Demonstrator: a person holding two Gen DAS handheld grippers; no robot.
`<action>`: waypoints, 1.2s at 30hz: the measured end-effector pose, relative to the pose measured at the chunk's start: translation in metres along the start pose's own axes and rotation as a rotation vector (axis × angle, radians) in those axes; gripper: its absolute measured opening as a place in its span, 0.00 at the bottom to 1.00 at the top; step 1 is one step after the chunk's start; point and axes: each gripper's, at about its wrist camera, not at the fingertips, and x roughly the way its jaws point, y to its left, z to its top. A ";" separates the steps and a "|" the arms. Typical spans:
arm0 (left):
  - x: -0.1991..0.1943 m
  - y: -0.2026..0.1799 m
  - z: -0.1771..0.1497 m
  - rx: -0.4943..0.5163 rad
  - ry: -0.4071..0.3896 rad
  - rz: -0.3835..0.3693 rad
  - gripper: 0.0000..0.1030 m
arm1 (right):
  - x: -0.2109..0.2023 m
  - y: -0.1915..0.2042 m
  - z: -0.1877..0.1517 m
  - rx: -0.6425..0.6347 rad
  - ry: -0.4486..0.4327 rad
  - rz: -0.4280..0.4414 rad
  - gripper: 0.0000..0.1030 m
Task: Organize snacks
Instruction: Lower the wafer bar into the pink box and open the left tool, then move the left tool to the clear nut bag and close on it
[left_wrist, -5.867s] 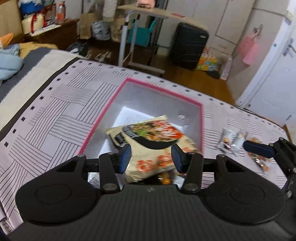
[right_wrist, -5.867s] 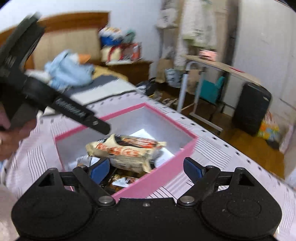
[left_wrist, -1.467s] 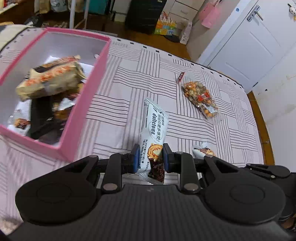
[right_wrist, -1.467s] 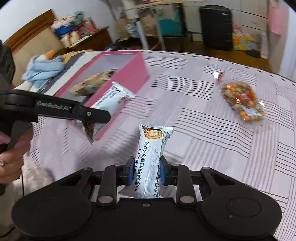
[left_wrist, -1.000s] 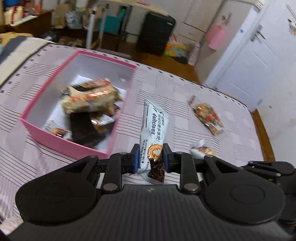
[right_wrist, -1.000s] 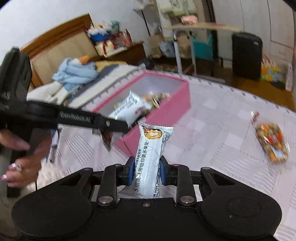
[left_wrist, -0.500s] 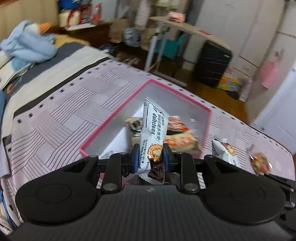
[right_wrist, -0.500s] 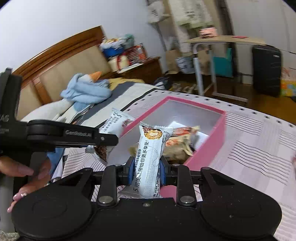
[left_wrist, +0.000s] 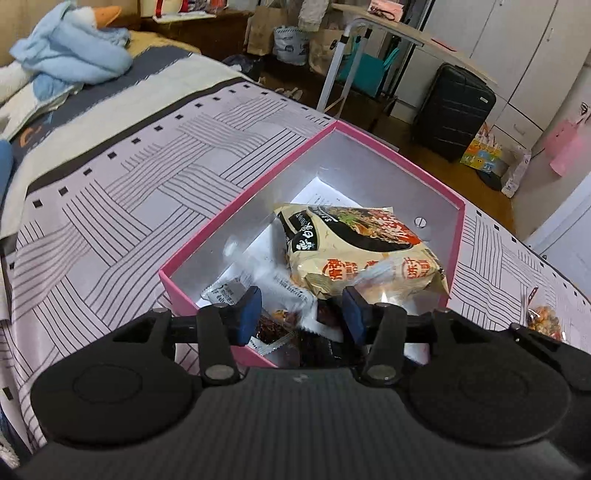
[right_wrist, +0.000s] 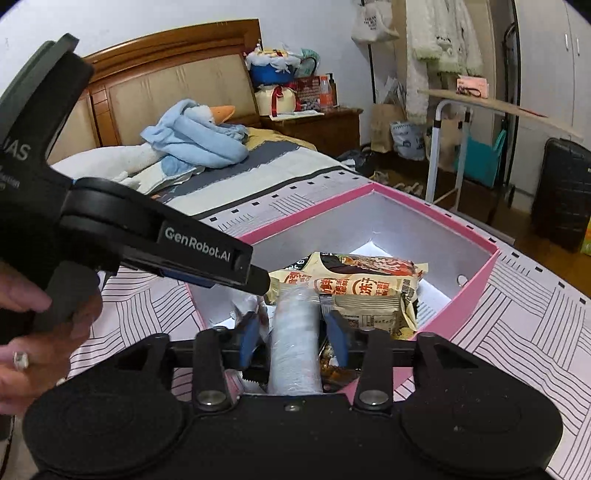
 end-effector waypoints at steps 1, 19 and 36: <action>-0.002 -0.001 0.000 0.004 -0.003 -0.006 0.46 | -0.004 -0.001 -0.001 0.002 -0.004 0.000 0.47; -0.064 -0.044 -0.008 0.127 -0.048 -0.182 0.48 | -0.158 -0.054 -0.047 0.217 -0.099 -0.219 0.58; -0.024 -0.193 -0.064 0.264 0.079 -0.384 0.49 | -0.195 -0.130 -0.115 0.234 0.015 -0.395 0.77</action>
